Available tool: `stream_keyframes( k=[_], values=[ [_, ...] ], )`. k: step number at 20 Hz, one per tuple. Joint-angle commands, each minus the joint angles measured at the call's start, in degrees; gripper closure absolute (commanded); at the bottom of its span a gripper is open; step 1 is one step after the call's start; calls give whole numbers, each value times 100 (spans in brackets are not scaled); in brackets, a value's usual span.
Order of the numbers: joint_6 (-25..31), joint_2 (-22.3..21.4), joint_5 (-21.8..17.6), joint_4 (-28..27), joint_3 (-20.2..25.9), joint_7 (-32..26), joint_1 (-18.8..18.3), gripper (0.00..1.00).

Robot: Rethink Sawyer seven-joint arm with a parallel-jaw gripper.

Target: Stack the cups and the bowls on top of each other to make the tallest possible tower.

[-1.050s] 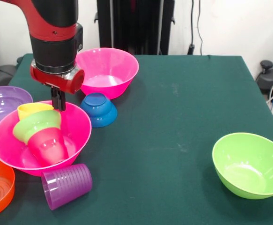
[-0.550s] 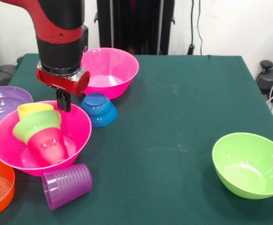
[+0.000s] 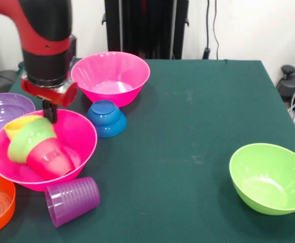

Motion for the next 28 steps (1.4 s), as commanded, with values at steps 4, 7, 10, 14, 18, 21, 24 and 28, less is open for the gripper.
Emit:
stream_keyframes(
  k=[4, 7, 10, 14, 18, 21, 24, 28],
  values=[
    [333, 1031, -496, -871, 642, -634, -97, 100],
    [888, 1013, -370, -1019, 501, -360, 87, 100],
    [1306, 697, -213, -931, 492, -215, 236, 100],
    [1231, 241, -241, -482, 463, -161, 306, 100],
    [1241, 211, -310, -404, 464, -288, 297, 100],
    [1302, -46, -238, -183, 517, -376, 220, 100],
    [1343, -374, -132, 54, 619, -471, 79, 100],
    [1315, -808, -145, 437, 758, -746, -160, 100]
  ],
)
